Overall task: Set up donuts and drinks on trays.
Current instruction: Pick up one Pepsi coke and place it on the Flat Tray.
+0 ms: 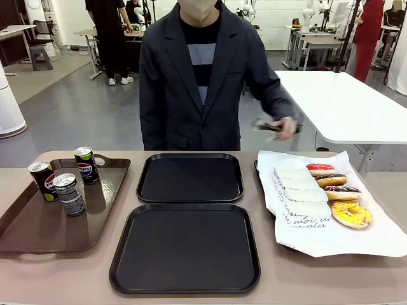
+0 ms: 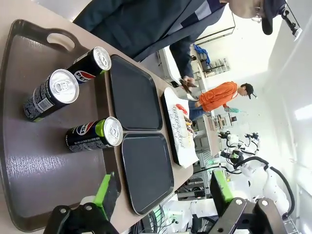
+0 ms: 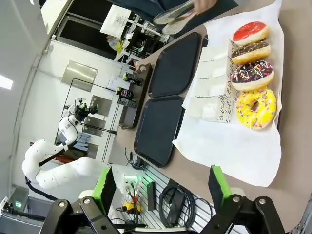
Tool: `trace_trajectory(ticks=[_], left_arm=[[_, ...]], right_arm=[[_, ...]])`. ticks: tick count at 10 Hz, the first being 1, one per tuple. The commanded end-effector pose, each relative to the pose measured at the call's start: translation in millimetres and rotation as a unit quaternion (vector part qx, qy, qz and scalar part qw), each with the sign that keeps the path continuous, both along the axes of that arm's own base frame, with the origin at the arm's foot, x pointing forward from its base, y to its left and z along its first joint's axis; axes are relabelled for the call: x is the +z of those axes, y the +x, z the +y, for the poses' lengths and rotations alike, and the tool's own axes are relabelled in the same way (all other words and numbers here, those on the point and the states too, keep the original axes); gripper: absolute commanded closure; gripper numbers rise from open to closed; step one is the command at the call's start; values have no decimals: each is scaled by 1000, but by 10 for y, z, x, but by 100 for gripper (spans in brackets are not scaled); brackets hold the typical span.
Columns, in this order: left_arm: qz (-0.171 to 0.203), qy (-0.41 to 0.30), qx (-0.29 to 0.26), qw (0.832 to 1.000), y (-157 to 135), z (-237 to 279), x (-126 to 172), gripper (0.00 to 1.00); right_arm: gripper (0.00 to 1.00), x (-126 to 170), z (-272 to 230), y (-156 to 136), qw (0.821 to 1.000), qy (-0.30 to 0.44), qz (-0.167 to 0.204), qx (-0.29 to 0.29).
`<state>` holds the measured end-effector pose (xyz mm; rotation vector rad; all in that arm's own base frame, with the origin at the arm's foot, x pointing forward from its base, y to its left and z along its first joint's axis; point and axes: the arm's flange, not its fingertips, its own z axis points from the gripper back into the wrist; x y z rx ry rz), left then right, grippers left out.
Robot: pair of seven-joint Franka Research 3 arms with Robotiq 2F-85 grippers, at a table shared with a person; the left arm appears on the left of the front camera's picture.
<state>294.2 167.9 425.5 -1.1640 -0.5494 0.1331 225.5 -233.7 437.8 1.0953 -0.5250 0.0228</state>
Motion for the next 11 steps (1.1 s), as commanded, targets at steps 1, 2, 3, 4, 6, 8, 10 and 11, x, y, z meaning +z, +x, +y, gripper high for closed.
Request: trace_trajectory(ticks=[1, 2, 3, 4, 6, 8, 10, 11], left_arm=[[-7, -10, 5, 1000, 17, 10, 19, 0], [-7, -10, 5, 1000, 17, 10, 19, 0], [-7, -10, 5, 1000, 17, 10, 19, 0], [-7, -10, 5, 1000, 17, 10, 19, 0], [-7, -10, 5, 1000, 17, 10, 19, 0], [-7, -10, 5, 1000, 17, 10, 19, 0], [-7, -10, 5, 1000, 17, 10, 19, 0], [-7, -10, 5, 1000, 17, 10, 19, 0]], right_arm=[[0, 0, 6, 17, 1000, 8, -16, -1], [0, 0, 6, 17, 1000, 8, -16, -1], [0, 0, 6, 17, 1000, 8, -16, -1], [0, 0, 6, 17, 1000, 8, -16, -1], [0, 0, 6, 17, 1000, 8, -16, -1], [0, 0, 6, 17, 1000, 8, -16, -1], [0, 0, 6, 17, 1000, 8, -16, -1], [0, 0, 6, 17, 1000, 8, -16, -1]])
